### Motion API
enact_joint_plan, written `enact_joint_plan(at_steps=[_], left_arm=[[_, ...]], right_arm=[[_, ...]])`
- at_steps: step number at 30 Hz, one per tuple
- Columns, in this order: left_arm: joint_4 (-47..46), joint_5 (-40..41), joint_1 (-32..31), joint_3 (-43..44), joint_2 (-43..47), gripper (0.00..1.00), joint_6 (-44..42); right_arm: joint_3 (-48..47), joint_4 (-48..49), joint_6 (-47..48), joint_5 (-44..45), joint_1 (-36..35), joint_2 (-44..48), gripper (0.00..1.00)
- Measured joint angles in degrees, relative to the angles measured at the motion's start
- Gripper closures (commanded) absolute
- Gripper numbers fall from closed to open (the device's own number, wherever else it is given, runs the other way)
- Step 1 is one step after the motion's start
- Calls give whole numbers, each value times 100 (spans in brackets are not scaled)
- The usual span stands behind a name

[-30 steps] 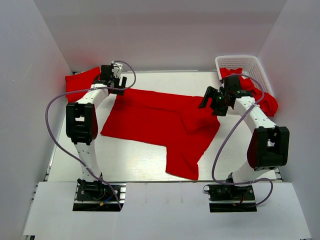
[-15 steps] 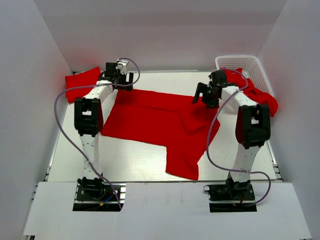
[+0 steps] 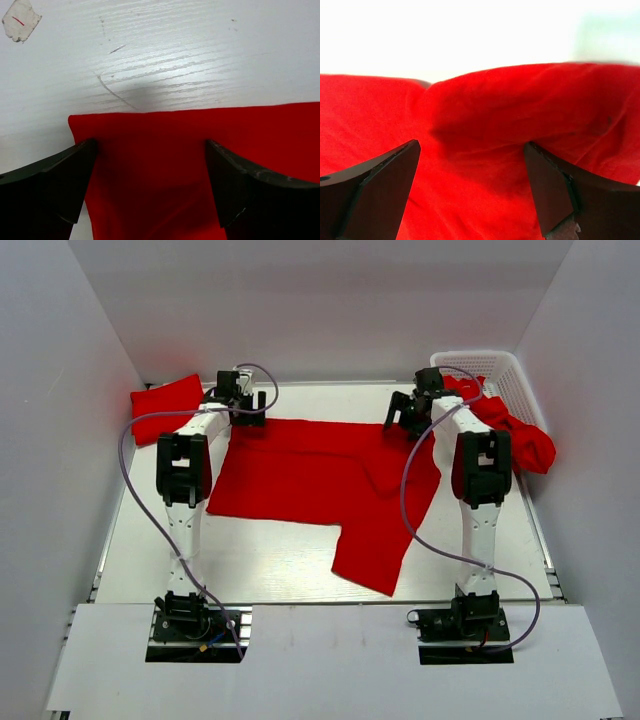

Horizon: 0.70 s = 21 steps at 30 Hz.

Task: Fold and stack the t-shirts
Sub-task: Fold the flattened tshirt in 1/3 of the way

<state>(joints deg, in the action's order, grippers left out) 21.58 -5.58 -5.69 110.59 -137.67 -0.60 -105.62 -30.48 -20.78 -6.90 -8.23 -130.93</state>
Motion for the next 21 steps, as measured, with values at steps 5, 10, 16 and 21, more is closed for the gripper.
enact_joint_plan(at_steps=[5,10,16,21], left_arm=[[155,151,0,256,-116,0,175],[319,273,26,793,-424,0,293],[468,68,66,1209,-590,0,293],[809,-33,70,1834,-520,0,275]], right_arm=[[-1388,35,4,-140,72,-883,10],[-1875,326,11,-328,138,-1226,10],[-1836,363,367,-490,120,-1178,10],[-1486,234,1064,-254,-57,-533,10]])
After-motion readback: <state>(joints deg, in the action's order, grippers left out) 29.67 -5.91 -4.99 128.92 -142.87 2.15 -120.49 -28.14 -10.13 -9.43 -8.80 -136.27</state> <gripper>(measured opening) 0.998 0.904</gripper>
